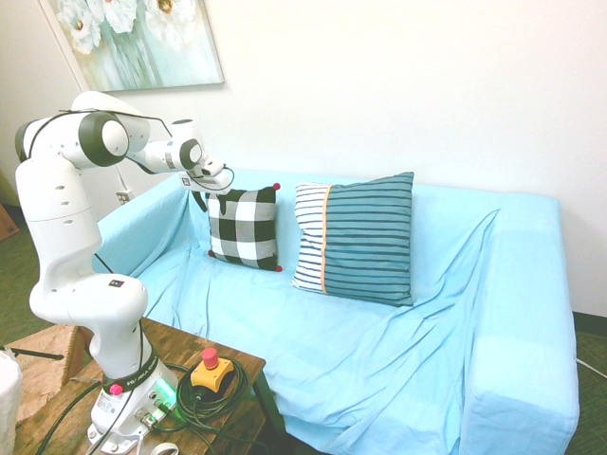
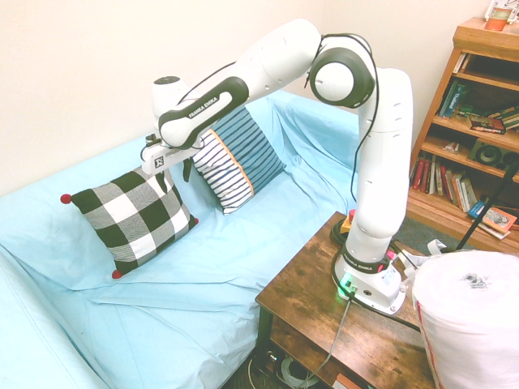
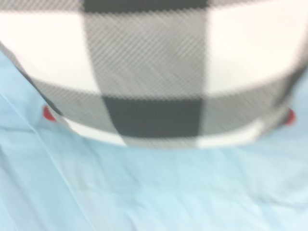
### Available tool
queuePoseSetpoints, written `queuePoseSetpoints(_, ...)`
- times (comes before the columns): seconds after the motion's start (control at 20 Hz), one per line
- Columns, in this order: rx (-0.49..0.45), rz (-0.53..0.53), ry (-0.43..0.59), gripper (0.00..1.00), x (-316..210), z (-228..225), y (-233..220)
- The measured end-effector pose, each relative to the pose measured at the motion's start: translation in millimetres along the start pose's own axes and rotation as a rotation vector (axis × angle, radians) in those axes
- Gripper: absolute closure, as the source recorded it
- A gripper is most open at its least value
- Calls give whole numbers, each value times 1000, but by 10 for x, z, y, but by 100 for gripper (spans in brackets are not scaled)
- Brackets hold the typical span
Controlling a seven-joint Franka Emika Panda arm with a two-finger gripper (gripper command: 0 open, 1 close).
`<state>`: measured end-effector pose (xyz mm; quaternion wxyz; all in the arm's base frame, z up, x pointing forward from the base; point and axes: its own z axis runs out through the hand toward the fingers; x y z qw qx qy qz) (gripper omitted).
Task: Lift the pillow
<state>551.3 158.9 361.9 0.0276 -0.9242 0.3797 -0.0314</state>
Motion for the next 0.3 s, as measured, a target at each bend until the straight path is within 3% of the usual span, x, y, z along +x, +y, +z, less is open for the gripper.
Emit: queuePoseSetpoints(0.3,0,28,17,0,80,-121,1111)
